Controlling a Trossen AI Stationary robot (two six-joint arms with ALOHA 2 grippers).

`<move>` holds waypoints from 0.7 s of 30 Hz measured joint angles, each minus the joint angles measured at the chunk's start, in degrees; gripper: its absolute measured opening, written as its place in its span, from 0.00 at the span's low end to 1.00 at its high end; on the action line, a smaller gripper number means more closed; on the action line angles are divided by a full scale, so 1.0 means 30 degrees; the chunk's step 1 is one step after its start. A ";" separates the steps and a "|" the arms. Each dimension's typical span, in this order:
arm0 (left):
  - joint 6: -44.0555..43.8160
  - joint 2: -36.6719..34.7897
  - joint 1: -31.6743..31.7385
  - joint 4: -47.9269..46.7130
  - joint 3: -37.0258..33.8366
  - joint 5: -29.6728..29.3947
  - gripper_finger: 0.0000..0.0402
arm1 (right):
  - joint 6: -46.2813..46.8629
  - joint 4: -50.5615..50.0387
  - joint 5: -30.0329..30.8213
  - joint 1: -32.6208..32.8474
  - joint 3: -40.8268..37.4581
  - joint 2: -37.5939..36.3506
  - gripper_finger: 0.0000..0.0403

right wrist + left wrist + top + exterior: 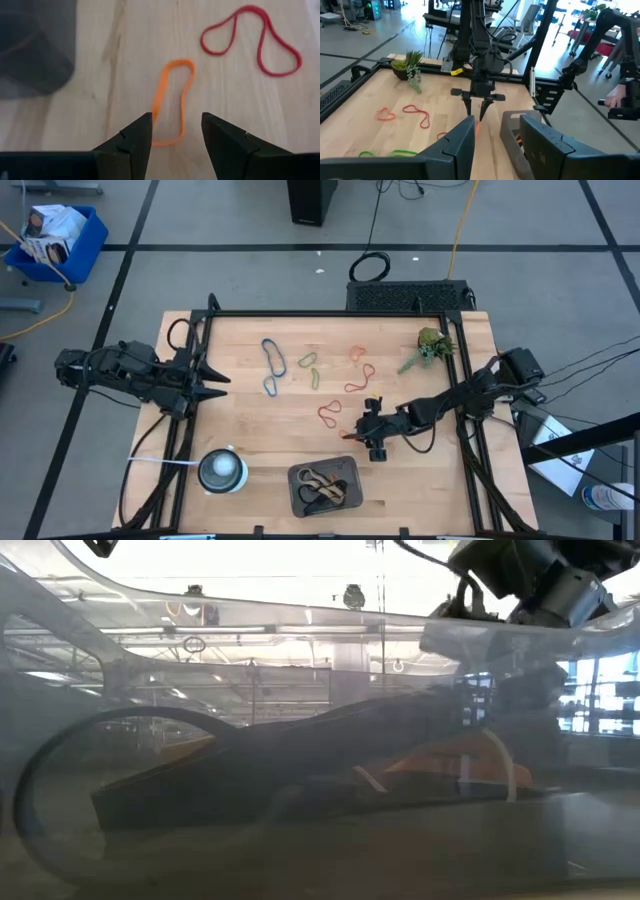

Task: Pick and place rubber bands into bin
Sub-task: Put the bottom orange rubber band into the bin

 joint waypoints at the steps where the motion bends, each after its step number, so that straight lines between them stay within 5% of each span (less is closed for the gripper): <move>1: 0.0000 0.0000 0.0000 0.0038 0.0000 -0.0003 0.40 | 0.0000 0.0141 -0.0027 0.0000 0.0000 0.0162 0.41; 14: 0.0248 0.0000 0.0007 0.0014 0.0000 -0.0007 0.40 | 0.1146 0.1142 -0.0597 -0.0058 0.0095 0.2282 0.40; 21: 0.0357 0.0007 0.0007 0.0008 0.0000 -0.0007 0.40 | 0.1259 0.0909 -0.0081 -0.0087 0.0077 0.2079 0.20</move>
